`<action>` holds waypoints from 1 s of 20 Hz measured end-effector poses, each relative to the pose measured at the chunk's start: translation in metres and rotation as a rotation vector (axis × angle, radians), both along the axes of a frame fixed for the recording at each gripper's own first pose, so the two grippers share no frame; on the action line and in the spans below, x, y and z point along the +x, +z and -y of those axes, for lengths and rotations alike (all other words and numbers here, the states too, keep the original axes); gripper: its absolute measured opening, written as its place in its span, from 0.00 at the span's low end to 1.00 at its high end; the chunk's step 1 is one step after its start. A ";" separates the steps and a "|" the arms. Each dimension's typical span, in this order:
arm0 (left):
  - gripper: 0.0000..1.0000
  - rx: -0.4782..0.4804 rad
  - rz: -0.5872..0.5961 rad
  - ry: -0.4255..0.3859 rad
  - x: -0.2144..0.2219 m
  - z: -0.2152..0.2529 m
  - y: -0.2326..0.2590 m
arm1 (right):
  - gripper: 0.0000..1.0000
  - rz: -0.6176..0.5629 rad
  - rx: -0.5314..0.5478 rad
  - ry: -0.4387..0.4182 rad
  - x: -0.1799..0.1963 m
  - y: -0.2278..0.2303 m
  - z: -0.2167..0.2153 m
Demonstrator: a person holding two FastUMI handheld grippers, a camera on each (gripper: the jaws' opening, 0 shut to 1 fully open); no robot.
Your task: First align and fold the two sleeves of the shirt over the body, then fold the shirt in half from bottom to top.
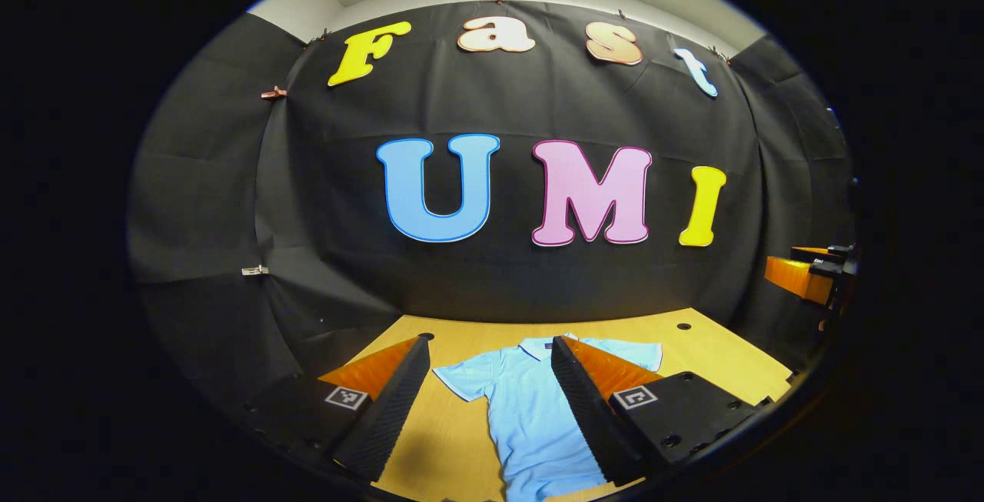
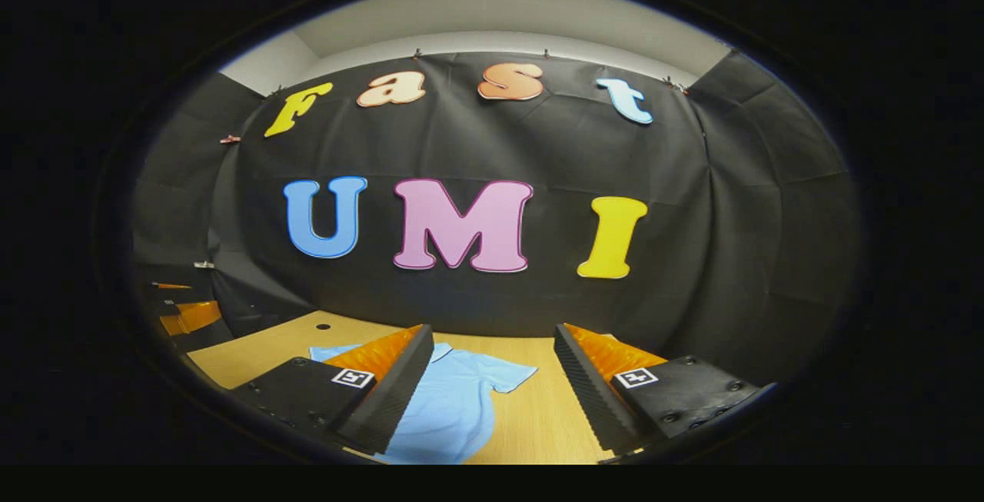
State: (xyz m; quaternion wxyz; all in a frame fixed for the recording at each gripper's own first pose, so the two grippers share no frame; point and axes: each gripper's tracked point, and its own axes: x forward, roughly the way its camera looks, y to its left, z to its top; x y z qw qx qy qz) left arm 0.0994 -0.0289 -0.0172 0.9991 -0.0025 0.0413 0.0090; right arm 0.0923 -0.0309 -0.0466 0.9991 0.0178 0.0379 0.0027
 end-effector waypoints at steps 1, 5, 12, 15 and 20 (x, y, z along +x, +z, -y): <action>1.00 0.001 -0.008 0.004 0.004 0.001 -0.003 | 0.97 -0.007 0.008 0.001 0.006 -0.003 0.002; 1.00 0.017 -0.035 0.021 0.021 0.009 -0.010 | 0.97 -0.037 0.039 0.006 0.027 -0.024 0.010; 1.00 0.026 -0.052 -0.012 0.038 0.027 -0.008 | 0.97 -0.156 0.006 -0.012 0.067 -0.070 0.034; 1.00 0.046 -0.057 -0.009 0.043 0.025 -0.013 | 0.97 -0.193 -0.001 0.004 0.101 -0.086 0.038; 1.00 0.029 -0.096 0.026 0.050 0.026 -0.030 | 0.97 -0.341 -0.015 0.054 0.177 -0.143 0.038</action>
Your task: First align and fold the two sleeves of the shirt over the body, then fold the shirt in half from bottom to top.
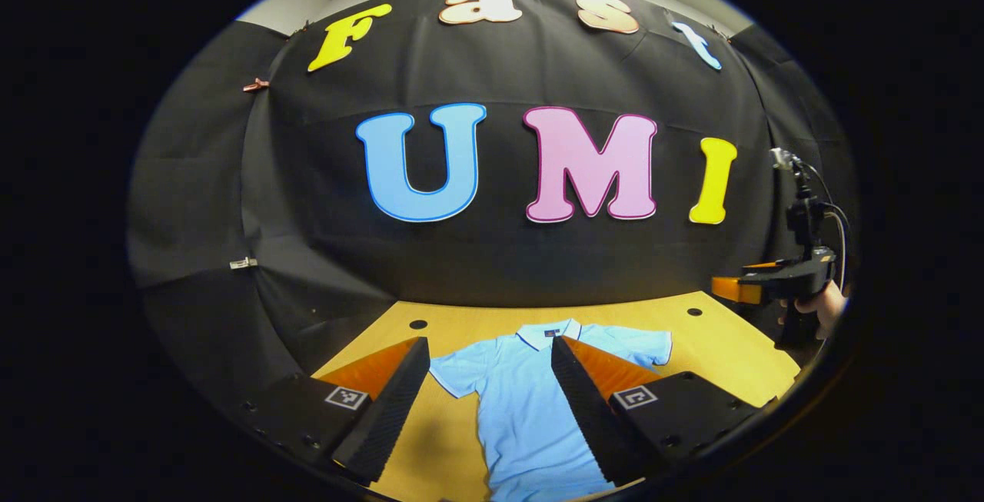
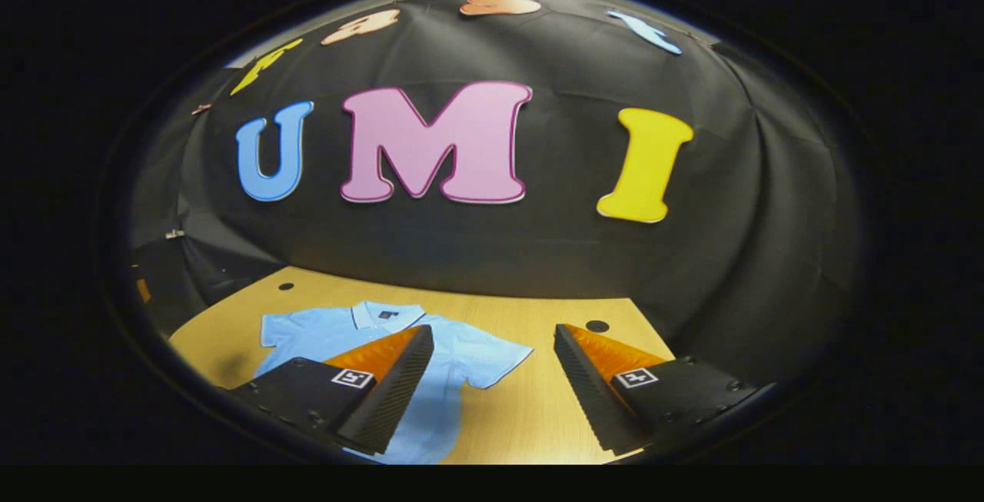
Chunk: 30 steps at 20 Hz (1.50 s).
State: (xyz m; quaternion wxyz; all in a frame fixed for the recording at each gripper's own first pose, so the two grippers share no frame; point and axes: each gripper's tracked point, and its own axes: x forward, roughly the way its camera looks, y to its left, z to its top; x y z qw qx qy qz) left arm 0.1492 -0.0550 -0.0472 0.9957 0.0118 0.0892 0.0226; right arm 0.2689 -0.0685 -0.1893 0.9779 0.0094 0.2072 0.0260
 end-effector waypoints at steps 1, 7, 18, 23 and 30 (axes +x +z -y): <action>1.00 0.003 -0.004 0.009 0.001 -0.001 -0.002 | 0.97 -0.042 0.009 0.002 0.013 -0.017 -0.001; 1.00 0.020 -0.063 0.065 0.008 -0.009 -0.019 | 0.98 -0.294 0.052 -0.067 0.080 -0.136 0.016; 1.00 0.000 -0.153 0.124 0.030 -0.014 -0.055 | 0.97 -0.484 -0.006 -0.128 0.129 -0.256 0.037; 1.00 -0.022 -0.159 0.128 0.040 -0.008 -0.063 | 0.92 -0.501 0.059 -0.121 0.129 -0.264 0.028; 1.00 -0.074 -0.190 0.141 0.039 -0.012 -0.084 | 0.25 -0.479 0.063 -0.064 0.132 -0.261 0.011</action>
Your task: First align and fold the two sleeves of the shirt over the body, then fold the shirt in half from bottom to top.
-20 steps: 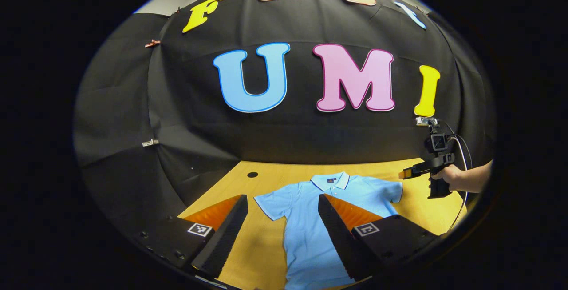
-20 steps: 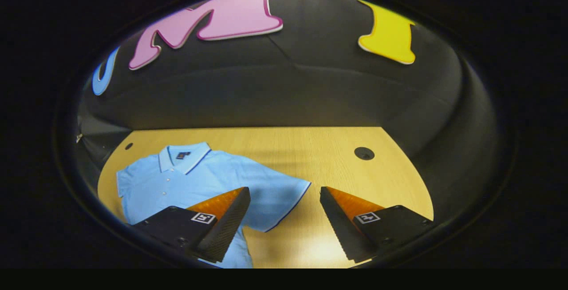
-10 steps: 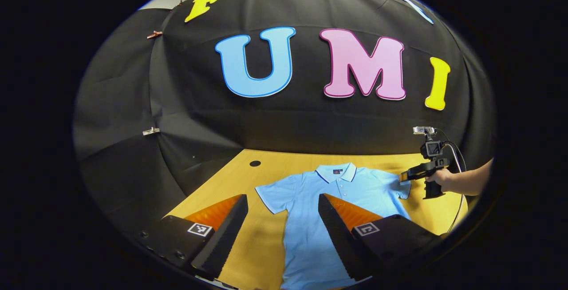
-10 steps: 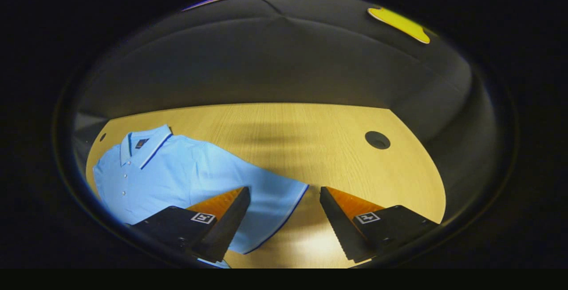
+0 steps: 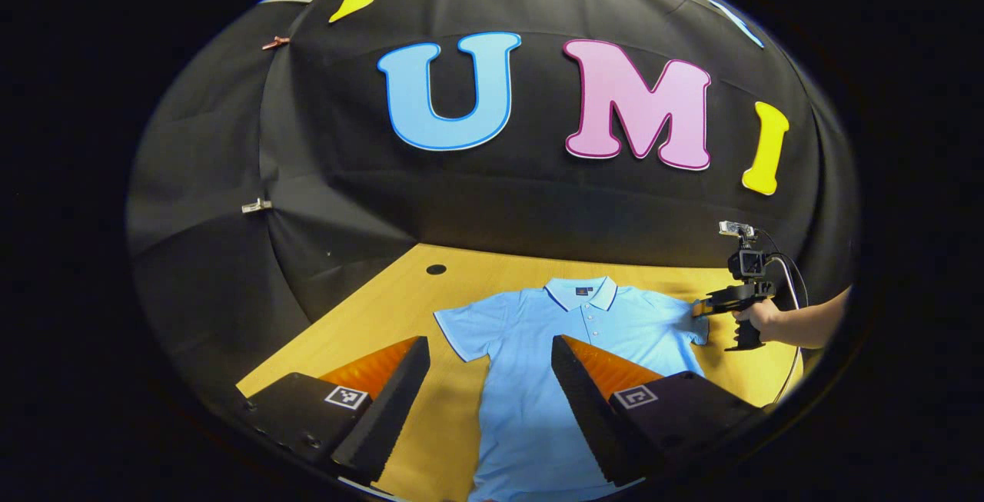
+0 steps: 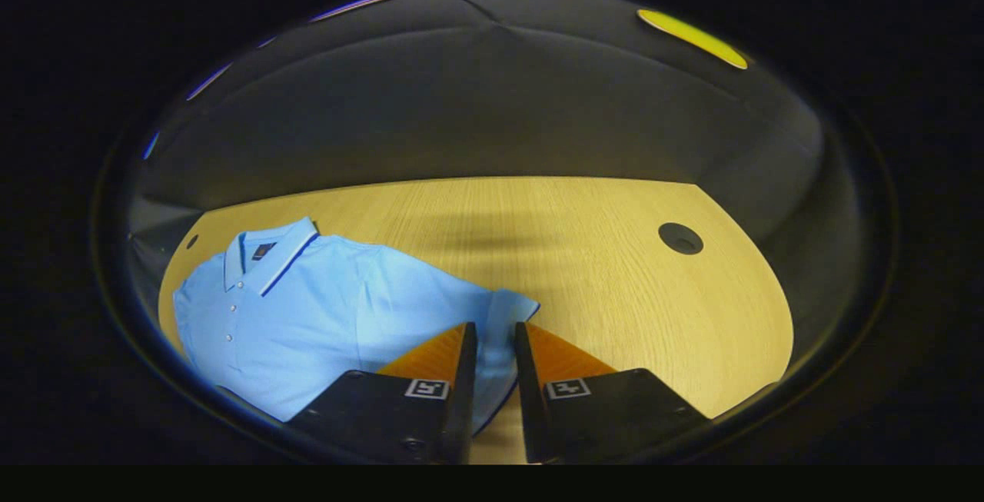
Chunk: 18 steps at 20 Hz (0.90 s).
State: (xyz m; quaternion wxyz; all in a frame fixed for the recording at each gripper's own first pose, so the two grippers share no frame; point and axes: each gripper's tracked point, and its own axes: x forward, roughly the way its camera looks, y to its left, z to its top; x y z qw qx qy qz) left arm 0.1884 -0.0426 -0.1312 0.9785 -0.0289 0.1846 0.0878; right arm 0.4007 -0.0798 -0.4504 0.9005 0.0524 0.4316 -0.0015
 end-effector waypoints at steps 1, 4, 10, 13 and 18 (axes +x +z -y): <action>1.00 -0.005 -0.003 0.006 -0.002 -0.002 -0.003 | 0.09 0.002 -0.012 -0.003 -0.001 0.000 -0.001; 1.00 0.009 -0.005 0.022 -0.007 -0.010 -0.007 | 0.07 0.011 -0.014 0.015 0.001 0.001 -0.004; 1.00 -0.010 -0.015 0.047 -0.016 -0.026 -0.019 | 0.05 0.078 -0.021 0.035 0.008 0.023 -0.013; 1.00 0.000 -0.003 0.059 -0.019 -0.034 -0.016 | 0.05 0.146 0.017 0.052 0.016 0.058 -0.038; 1.00 0.073 0.023 0.011 -0.012 -0.036 -0.001 | 0.05 0.195 0.041 0.138 0.020 0.092 -0.111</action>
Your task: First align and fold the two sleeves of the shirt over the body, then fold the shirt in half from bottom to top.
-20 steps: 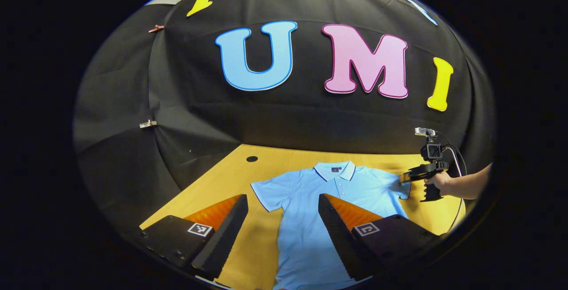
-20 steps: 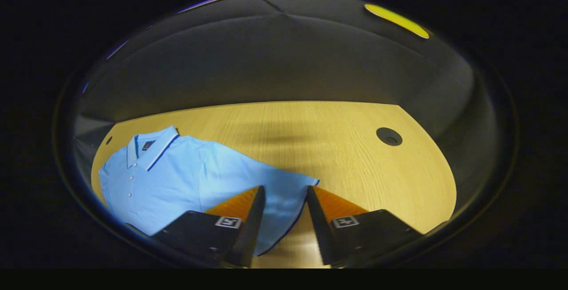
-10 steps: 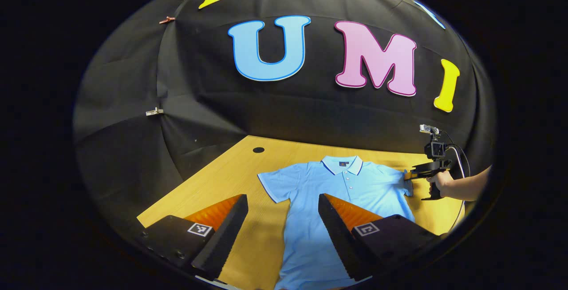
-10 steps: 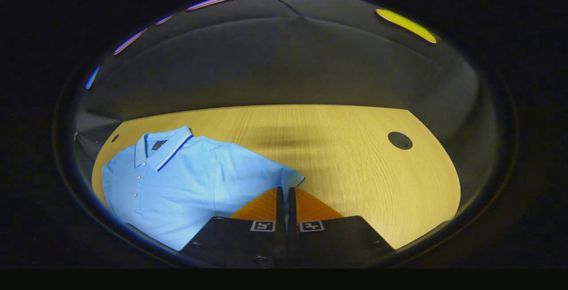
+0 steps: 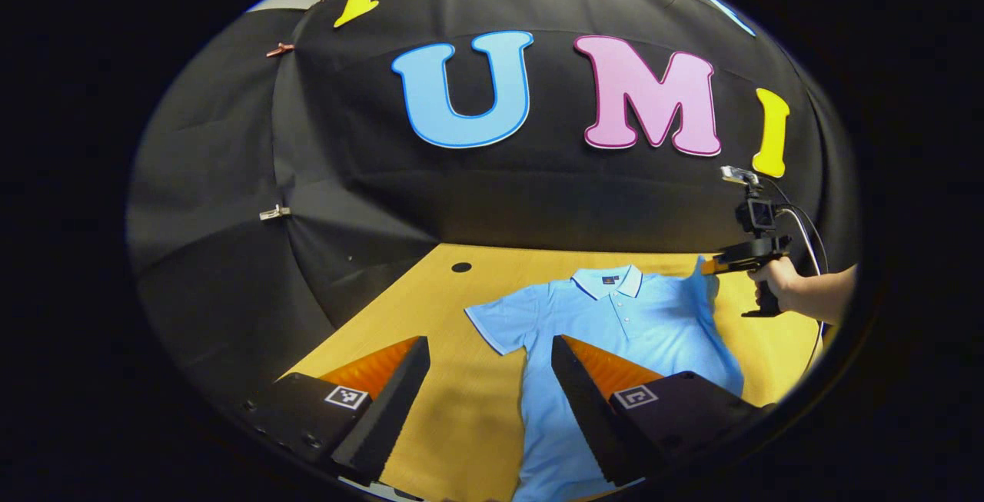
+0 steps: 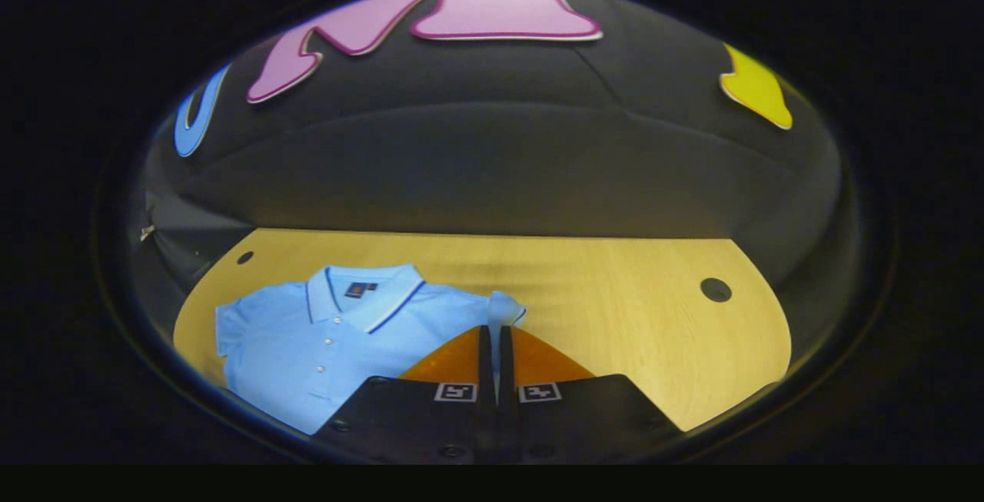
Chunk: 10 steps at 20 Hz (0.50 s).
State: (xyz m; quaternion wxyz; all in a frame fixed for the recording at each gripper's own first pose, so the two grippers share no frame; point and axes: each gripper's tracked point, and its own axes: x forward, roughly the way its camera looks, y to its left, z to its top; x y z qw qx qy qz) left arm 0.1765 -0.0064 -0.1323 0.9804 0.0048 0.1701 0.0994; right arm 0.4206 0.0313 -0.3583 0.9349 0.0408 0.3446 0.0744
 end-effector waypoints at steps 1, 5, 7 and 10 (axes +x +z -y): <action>1.00 -0.014 0.011 -0.001 0.002 0.000 0.002 | 0.05 0.004 -0.016 0.023 0.001 0.001 -0.014; 1.00 -0.042 0.044 0.005 0.022 -0.007 0.004 | 0.10 0.007 -0.162 0.063 -0.004 -0.012 -0.056; 1.00 -0.040 0.063 0.001 0.040 -0.014 0.001 | 0.58 0.000 -0.136 0.137 -0.021 -0.014 -0.086; 1.00 -0.060 0.080 -0.003 0.076 -0.028 -0.015 | 0.91 0.019 -0.088 0.212 -0.063 -0.008 -0.112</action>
